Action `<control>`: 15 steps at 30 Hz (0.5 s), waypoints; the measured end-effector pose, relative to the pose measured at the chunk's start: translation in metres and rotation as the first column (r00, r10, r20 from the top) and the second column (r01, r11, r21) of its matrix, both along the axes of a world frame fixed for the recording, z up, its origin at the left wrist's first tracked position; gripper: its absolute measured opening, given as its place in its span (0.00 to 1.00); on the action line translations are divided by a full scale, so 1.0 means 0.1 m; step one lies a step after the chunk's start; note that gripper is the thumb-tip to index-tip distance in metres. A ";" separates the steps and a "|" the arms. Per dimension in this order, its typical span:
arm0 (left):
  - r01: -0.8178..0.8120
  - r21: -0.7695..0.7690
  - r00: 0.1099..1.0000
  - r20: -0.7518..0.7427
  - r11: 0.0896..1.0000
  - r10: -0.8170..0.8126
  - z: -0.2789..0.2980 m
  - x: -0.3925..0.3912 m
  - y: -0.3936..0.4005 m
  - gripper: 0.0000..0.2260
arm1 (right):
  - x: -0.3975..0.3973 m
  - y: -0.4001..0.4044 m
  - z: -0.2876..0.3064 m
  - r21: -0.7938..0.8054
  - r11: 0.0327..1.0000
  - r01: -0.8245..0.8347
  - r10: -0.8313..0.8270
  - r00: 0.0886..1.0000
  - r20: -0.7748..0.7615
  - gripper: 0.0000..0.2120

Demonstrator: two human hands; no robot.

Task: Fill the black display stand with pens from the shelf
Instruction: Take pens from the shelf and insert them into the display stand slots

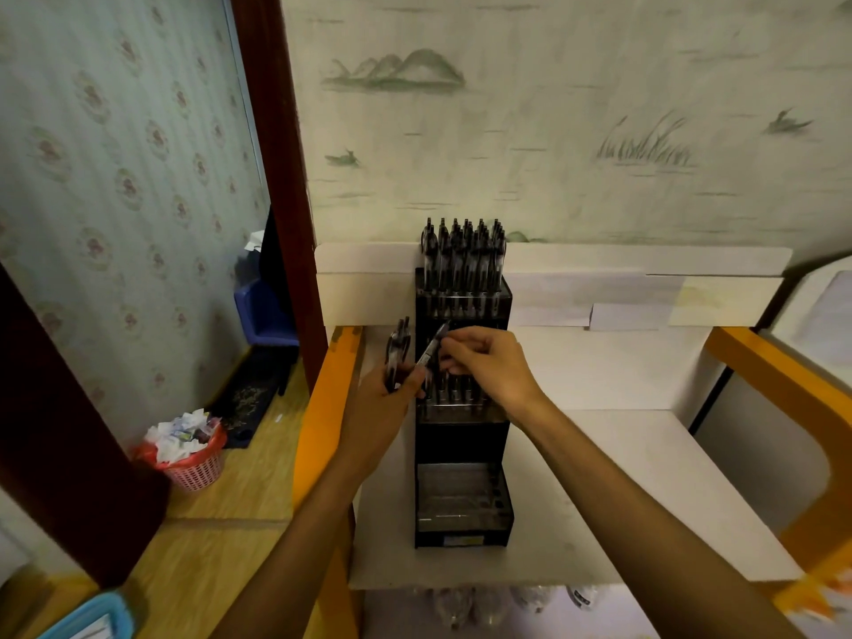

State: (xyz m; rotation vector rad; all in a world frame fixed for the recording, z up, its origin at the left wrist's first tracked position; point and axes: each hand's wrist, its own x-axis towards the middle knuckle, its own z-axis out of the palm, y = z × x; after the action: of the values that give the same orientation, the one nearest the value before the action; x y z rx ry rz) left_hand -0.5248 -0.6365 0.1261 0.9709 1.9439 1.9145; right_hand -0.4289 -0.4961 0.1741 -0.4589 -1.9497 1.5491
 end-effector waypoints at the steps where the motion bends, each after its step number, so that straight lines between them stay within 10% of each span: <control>1: 0.021 0.005 1.000 0.022 1.000 -0.021 0.00 0.01 0.01 0.09 | 0.02 0.00 0.02 -0.057 0.998 -0.034 0.033 0.999 -0.021 0.08; 10: -0.051 -0.064 0.997 -0.061 0.997 0.047 0.00 0.05 0.03 0.16 | 0.08 -0.01 0.05 -0.190 0.982 0.006 -0.032 0.990 -0.138 0.08; 15: -0.210 -0.027 0.962 -0.185 0.977 0.201 0.01 -0.05 -0.05 0.08 | 0.10 0.14 0.08 0.047 0.973 0.227 -0.219 0.967 -0.133 0.06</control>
State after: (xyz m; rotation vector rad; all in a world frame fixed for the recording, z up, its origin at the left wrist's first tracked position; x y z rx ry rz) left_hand -0.5297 -0.6410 0.1268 0.9960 2.2628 1.9370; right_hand -0.4188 -0.4821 0.1818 -0.5210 -1.7773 1.3382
